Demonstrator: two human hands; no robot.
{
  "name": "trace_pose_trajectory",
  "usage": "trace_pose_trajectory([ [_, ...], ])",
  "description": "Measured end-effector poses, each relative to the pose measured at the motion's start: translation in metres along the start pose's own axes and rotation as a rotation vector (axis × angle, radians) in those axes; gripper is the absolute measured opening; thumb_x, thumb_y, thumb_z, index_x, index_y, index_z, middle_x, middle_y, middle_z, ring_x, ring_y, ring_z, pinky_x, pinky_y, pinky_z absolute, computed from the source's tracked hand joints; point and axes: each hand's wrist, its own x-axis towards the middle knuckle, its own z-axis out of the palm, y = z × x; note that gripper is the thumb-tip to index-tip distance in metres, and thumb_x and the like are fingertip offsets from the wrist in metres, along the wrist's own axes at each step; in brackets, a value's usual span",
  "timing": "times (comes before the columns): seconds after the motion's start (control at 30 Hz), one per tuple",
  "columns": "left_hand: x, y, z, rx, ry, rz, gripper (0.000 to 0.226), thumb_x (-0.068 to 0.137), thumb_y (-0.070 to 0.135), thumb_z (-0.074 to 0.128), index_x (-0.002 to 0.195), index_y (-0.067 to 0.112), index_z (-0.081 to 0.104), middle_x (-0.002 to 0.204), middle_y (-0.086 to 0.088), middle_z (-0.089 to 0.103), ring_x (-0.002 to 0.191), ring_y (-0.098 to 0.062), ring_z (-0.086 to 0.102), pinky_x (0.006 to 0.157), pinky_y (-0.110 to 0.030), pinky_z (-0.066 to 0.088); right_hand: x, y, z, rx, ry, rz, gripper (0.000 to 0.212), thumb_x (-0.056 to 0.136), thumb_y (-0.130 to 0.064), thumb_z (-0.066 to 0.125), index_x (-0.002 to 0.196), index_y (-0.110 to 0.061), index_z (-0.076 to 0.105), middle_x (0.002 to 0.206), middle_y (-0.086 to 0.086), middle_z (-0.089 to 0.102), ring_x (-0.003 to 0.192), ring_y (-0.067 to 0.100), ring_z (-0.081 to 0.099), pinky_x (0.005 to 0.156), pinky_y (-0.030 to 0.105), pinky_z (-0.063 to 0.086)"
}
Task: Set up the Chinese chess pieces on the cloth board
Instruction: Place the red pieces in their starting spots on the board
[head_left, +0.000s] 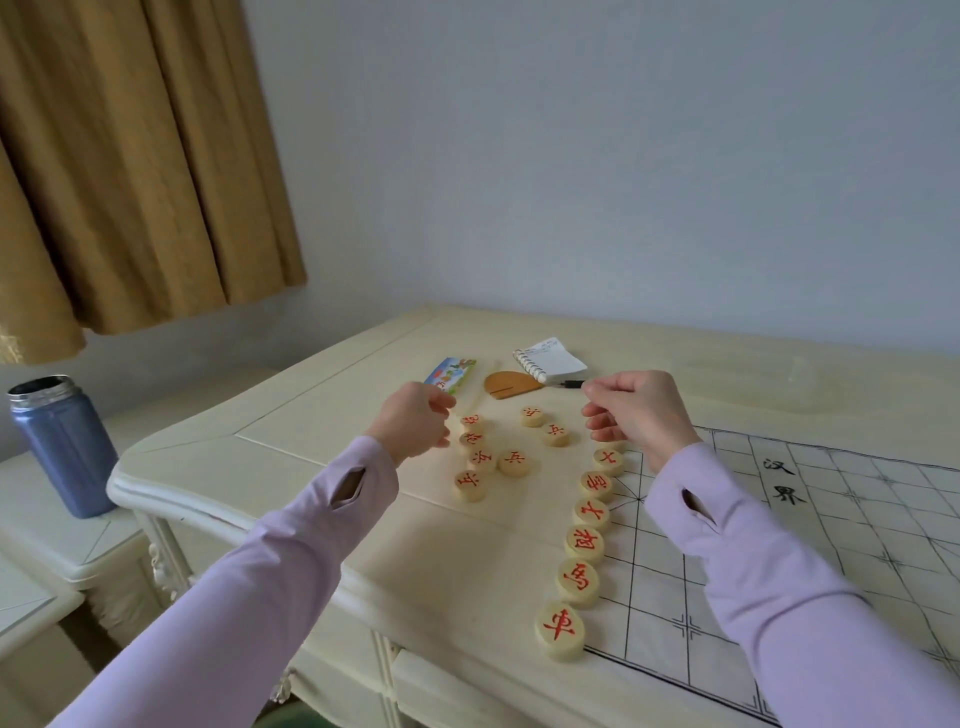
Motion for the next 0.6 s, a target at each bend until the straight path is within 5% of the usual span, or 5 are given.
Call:
trace_pose_trajectory([
  [0.1,0.013,0.002,-0.002,0.039,0.067,-0.022,0.033,0.089,-0.004,0.038,0.109,0.002,0.063,0.094,-0.009,0.060,0.060,-0.012,0.058,0.075,-0.032,0.054,0.003,0.002,0.000,0.009,0.017,-0.019,0.011,0.087,-0.007,0.062,0.077,-0.011,0.063,0.066,0.010,0.063,0.048,0.015,0.057,0.041,0.019,0.048],
  [0.37,0.027,0.020,-0.003,0.241,0.046,-0.040,0.018,0.082,0.016,0.062,0.094,0.005,0.069,0.073,-0.007,0.062,0.060,-0.020,0.056,0.047,-0.018,0.040,0.010,0.009,-0.004,0.002,0.044,-0.036,0.004,0.087,-0.008,0.063,0.088,-0.010,0.066,0.069,0.009,0.065,0.048,0.014,0.059,0.046,0.025,0.049],
  [0.6,0.031,0.023,0.010,0.472,0.045,-0.083,0.037,0.081,0.042,0.066,0.091,0.010,0.052,0.084,-0.005,0.057,0.076,-0.023,0.054,0.064,-0.027,0.041,0.015,0.014,-0.006,0.025,0.065,-0.008,0.013,0.087,-0.009,0.064,0.100,-0.008,0.064,0.068,0.009,0.065,0.046,0.014,0.058,0.044,0.024,0.049],
])
